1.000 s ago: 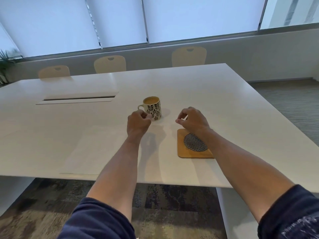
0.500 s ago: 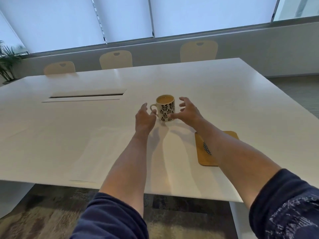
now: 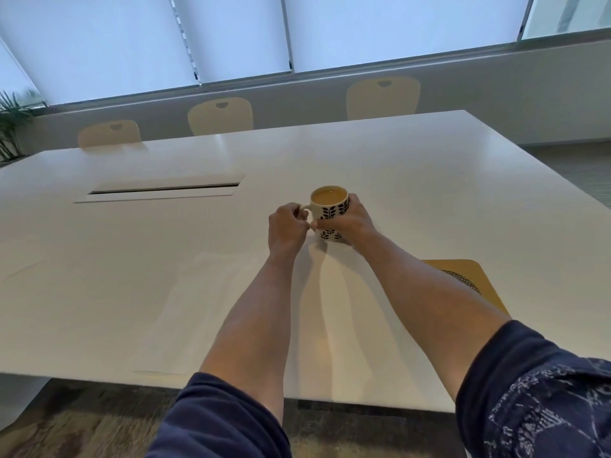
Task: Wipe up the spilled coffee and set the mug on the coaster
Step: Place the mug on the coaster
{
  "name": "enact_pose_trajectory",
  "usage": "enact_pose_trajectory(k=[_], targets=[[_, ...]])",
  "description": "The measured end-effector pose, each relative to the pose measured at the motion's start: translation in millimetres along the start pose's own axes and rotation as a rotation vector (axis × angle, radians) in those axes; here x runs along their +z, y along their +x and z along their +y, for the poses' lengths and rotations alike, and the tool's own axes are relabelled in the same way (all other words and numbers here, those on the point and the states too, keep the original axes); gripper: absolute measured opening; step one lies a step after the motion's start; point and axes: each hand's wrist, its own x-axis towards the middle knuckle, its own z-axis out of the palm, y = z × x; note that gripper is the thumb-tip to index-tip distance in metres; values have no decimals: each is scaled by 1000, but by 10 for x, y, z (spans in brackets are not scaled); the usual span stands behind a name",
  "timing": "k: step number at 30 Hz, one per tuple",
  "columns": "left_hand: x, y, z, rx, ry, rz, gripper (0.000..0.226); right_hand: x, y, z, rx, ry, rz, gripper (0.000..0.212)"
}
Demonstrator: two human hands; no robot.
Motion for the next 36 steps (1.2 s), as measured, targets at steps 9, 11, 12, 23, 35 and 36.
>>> enact_pose_trajectory(k=[9,11,12,23,35,36], targets=[[32,54,-28,-22,-27,6,15,2,-2,-24,-79,-217,104,85],[40,61,-24,-31,-45,11,19,-4,-4,-29,-94,-253,121,84],[41,63,-22,-32,-46,11,21,-3,-2,-27,-99,-264,130,84],[-23,32,103,0,-38,18,21,-77,-31,-75,-137,-319,170,81],[-126,-25,506,82,-113,-72,15,-505,-179,-335,-250,-381,209,85],[-122,-44,544,90,-117,-78,13,-547,-203,-340,-254,-382,212,86]])
